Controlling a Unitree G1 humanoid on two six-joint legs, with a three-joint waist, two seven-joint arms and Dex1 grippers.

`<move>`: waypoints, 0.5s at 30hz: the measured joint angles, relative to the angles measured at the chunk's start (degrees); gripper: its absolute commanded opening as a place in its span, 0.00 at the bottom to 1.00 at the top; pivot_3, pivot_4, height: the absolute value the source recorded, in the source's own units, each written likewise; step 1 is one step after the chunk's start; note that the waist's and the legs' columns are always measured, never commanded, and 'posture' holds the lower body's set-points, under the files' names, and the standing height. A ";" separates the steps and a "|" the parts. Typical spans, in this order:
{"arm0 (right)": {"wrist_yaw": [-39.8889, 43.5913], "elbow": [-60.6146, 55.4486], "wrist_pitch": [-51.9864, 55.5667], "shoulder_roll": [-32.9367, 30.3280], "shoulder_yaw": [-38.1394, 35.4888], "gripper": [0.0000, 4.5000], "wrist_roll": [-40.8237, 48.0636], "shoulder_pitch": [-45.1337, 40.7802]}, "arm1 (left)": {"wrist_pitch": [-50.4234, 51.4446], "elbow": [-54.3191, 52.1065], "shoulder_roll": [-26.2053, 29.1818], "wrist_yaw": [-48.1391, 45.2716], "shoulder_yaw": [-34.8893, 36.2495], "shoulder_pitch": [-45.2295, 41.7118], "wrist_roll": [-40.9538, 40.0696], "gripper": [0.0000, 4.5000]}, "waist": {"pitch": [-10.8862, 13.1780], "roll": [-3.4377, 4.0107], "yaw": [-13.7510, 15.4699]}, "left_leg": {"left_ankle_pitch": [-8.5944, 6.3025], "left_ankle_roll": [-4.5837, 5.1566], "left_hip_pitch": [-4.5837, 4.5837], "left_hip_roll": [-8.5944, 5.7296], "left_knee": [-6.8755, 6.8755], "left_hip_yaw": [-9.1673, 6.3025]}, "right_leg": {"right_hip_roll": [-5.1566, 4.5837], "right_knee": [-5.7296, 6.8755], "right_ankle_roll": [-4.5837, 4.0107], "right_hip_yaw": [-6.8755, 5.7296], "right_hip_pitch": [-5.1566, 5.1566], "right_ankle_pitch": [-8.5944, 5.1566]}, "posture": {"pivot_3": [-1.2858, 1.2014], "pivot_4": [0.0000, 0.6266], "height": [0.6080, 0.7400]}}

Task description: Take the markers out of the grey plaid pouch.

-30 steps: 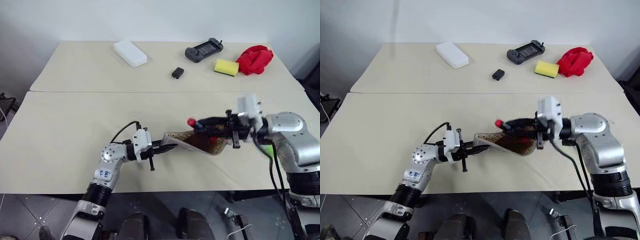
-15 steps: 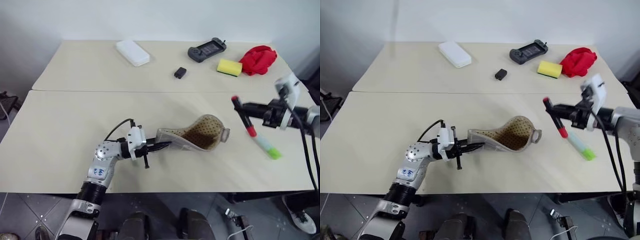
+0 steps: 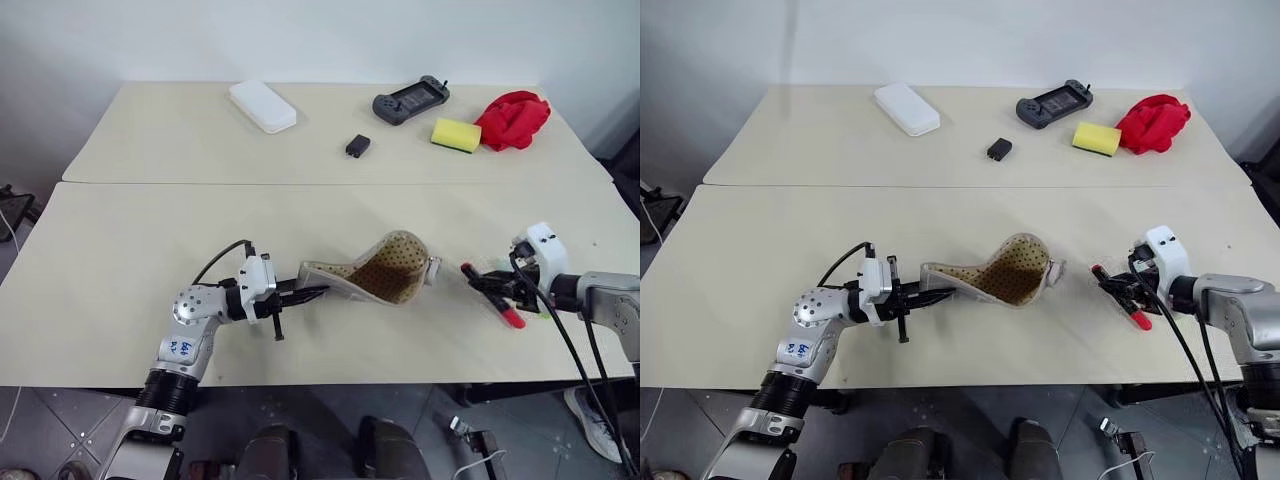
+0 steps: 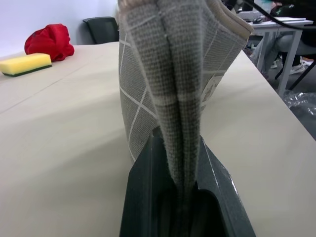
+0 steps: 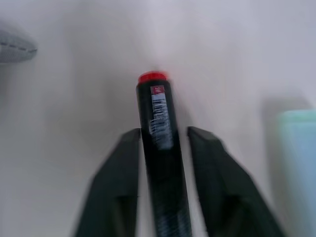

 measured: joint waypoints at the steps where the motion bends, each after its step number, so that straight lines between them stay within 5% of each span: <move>1: 0.96 0.12 -2.07 0.00 -0.26 0.66 -0.23 0.00 | 0.92 -0.51 0.05 0.26 0.49 0.18 -0.75 0.00 | 0.00 0.00 -0.03 | 0.00 0.00 0.00 0.00 0.00 0.00 | 0.01 -0.01 0.00 0.00 0.00 0.00 | 0.52 0.24 1.00; 6: 11.85 0.87 -18.35 -0.07 -4.22 0.99 -0.48 -0.02 | 5.53 -3.03 1.81 4.72 6.76 0.52 -4.06 0.00 | 0.01 0.00 -0.20 | 0.00 -0.01 0.00 -0.04 -0.02 0.00 | 0.06 -0.03 0.01 0.00 0.00 0.00 | 0.52 0.24 1.00; 15: 19.51 0.95 -33.39 9.17 -8.23 0.99 2.77 -0.82 | 29.24 -11.30 3.19 24.86 27.37 4.53 -25.36 0.00 | 0.04 -0.05 -0.39 | 0.00 -0.01 0.05 0.16 -0.02 -0.07 | 0.04 0.01 0.02 0.04 0.06 0.00 | 0.52 0.24 1.00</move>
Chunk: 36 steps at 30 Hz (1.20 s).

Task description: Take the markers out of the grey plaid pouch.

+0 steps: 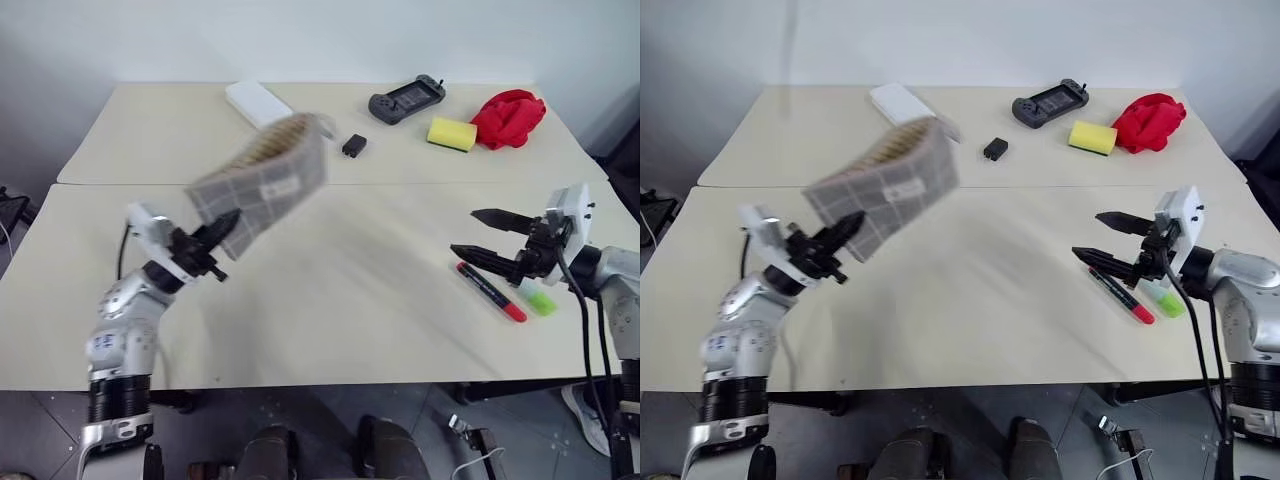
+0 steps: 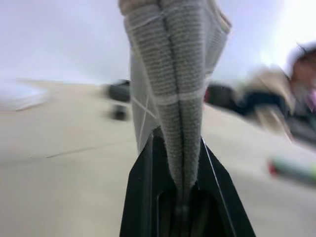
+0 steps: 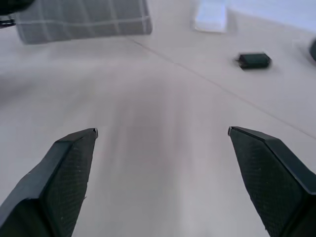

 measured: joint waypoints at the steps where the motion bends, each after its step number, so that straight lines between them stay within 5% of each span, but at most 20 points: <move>1: 1.18 -0.95 -2.21 0.92 0.51 0.99 -0.20 -0.07 | 4.87 -1.07 -0.03 3.93 2.47 1.81 -4.73 0.00 | 0.00 0.00 0.00 | 0.00 0.00 0.00 0.00 0.00 -0.03 | 0.01 0.00 0.00 0.03 0.00 0.00 | 0.52 0.24 1.00; 5: 4.45 -3.20 -11.15 2.66 2.19 0.99 -1.98 0.73 | 19.03 -3.05 0.14 14.74 10.93 11.21 -20.20 0.00 | 0.01 -0.02 -0.24 | -0.04 -0.07 0.10 0.03 -0.08 -0.05 | 0.01 0.00 0.01 0.08 0.04 -0.01 | 0.52 0.24 1.00; 10: 4.52 -2.97 -18.39 5.11 2.32 0.99 -3.73 0.88 | 22.38 -5.29 -1.80 26.71 16.58 14.07 -29.54 0.00 | 0.05 -0.09 0.88 | -0.05 -0.08 0.17 -0.04 0.11 -0.16 | -0.01 0.03 0.00 0.12 0.23 0.00 | 0.52 0.24 1.00; 15: 4.67 -2.82 -19.20 5.12 2.35 1.00 -3.91 1.48 | 23.57 -6.00 0.06 34.08 14.80 15.48 -26.14 0.29 | 0.05 -0.09 1.21 | -0.06 -0.11 0.18 -0.11 0.07 -0.12 | 0.07 0.02 -0.01 0.12 0.20 -0.01 | 0.52 0.24 1.00; 18: 4.92 -2.83 -18.72 4.67 2.34 1.00 -3.91 3.19 | 25.65 -5.84 8.45 34.45 13.05 18.15 -20.01 0.49 | 0.05 -0.09 0.89 | -0.10 -0.18 0.17 -0.17 -0.01 0.00 | 0.16 0.05 -0.10 0.16 0.06 -0.06 | 0.52 0.24 1.00; 22: 5.25 -2.80 -18.49 2.87 1.88 1.00 -3.74 3.96 | 22.38 -6.22 22.59 22.65 9.94 26.61 -8.32 0.76 | 0.01 -0.01 -0.24 | -0.10 -0.27 0.36 -0.18 -0.50 0.40 | 0.16 0.02 -0.20 0.34 -0.14 -0.12 | 0.52 0.24 1.00; 25: 5.52 -2.58 -18.42 1.72 0.98 1.00 -3.58 5.10 | 11.81 -6.02 28.24 8.38 7.94 32.13 1.37 0.97 | 0.01 -0.01 -0.37 | -0.12 -0.39 0.59 -0.12 -0.87 0.71 | 0.17 -0.05 -0.32 0.42 -0.20 -0.19 | 0.52 0.24 1.00; 31: 7.38 -2.70 -17.17 1.32 0.98 1.00 -2.82 7.19 | -9.14 -3.98 30.11 -14.55 9.34 34.85 9.29 0.99 | 0.02 0.00 -0.20 | -0.21 -0.52 0.81 0.38 -1.10 1.09 | 0.21 -0.03 -0.54 0.37 -0.29 -0.32 | 0.52 0.24 1.00; 36: 10.29 -4.11 -16.43 -0.51 1.00 1.00 -1.80 8.90 | -14.19 -9.31 27.44 -20.84 7.49 32.79 10.20 0.99 | 0.04 0.04 -0.25 | -0.25 -0.46 0.92 0.45 -1.10 1.28 | 0.23 0.00 -0.52 0.39 -0.28 -0.31 | 0.52 0.24 1.00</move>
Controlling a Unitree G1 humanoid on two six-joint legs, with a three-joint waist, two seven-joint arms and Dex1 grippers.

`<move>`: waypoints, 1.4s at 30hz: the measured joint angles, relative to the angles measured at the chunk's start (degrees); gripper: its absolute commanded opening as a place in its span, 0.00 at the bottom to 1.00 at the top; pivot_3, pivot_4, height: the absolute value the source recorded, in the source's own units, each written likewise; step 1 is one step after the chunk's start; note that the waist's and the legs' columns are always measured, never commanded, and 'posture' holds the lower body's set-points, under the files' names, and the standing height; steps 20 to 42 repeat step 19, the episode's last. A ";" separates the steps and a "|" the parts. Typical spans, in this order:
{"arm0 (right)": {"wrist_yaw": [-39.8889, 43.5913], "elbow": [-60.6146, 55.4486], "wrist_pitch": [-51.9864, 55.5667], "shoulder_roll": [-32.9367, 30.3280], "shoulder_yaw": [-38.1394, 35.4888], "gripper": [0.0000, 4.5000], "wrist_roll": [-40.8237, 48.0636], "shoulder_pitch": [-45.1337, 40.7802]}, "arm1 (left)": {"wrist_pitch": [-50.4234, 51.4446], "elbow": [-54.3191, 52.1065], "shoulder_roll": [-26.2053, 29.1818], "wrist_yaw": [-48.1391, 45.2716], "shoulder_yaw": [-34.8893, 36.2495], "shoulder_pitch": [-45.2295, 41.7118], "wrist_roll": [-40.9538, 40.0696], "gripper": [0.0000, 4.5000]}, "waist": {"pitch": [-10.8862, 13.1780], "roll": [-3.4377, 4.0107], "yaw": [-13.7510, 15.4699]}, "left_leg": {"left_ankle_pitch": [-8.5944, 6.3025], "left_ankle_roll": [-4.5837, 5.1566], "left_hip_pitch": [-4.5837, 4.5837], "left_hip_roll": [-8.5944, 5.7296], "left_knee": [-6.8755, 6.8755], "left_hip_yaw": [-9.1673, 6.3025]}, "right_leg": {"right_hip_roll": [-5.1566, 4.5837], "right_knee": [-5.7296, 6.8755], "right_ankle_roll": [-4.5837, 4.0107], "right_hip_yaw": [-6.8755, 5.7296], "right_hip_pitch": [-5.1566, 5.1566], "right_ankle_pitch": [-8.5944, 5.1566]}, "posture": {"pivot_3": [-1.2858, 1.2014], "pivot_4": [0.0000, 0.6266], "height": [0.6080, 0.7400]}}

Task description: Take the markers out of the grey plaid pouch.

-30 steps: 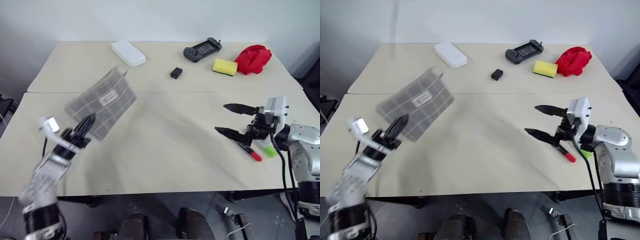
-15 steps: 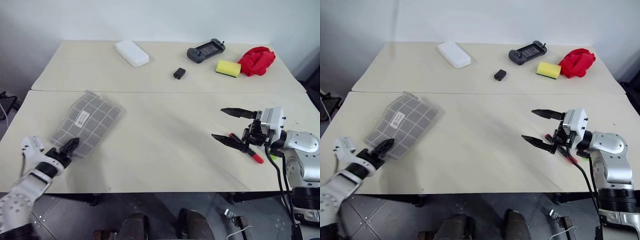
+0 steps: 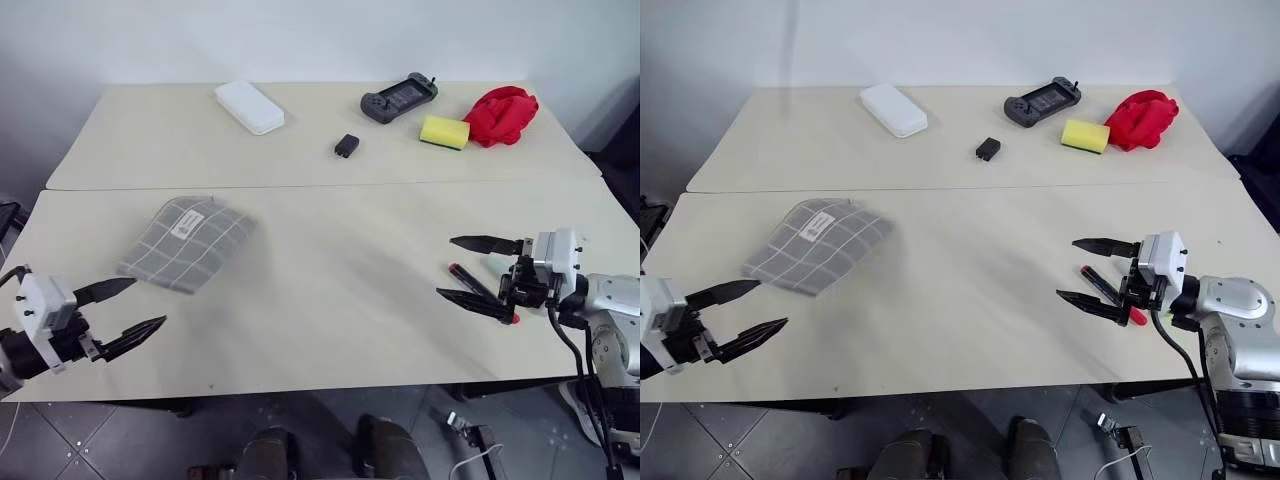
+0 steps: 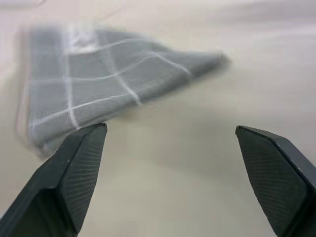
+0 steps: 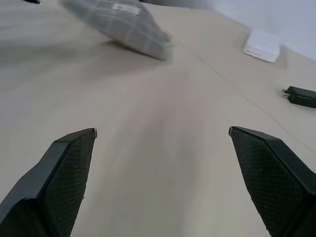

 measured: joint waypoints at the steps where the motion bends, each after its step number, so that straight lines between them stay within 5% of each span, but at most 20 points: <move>1: 0.61 -0.44 -0.34 -0.19 0.01 1.00 -0.04 1.03 | 0.06 -1.17 0.82 -1.46 -0.52 1.51 0.68 0.99 | 0.00 0.00 0.00 | -0.03 -0.02 0.02 0.04 0.00 0.03 | 0.05 -0.01 0.00 0.00 0.00 0.00 | 0.52 0.24 1.00; 6: 0.69 -0.70 -1.20 -0.25 -0.15 1.00 -0.50 4.21 | -1.46 -0.71 3.40 -10.03 -0.38 10.54 4.82 0.99 | 0.02 0.02 -0.83 | -0.13 -0.03 0.17 0.19 -0.03 0.35 | 0.16 -0.01 -0.05 0.01 -0.04 -0.03 | 0.52 0.24 1.00; 19: 1.44 2.07 -6.13 -0.25 -1.07 1.00 -0.95 3.64 | 4.33 -3.70 -0.92 -9.62 1.65 0.81 -1.91 0.99 | 0.04 0.04 0.09 | -0.18 0.01 0.19 0.17 0.15 0.28 | 0.05 0.11 -0.07 -0.05 0.03 -0.04 | 0.52 0.24 1.00; 42: 1.44 2.07 -6.13 -0.25 -1.07 1.00 -0.95 3.64 | 4.33 -3.70 -0.92 -9.62 1.65 0.81 -1.91 0.99 | 0.04 0.04 0.09 | -0.18 0.01 0.19 0.17 0.15 0.28 | 0.05 0.11 -0.07 -0.05 0.03 -0.04 | 0.52 0.24 1.00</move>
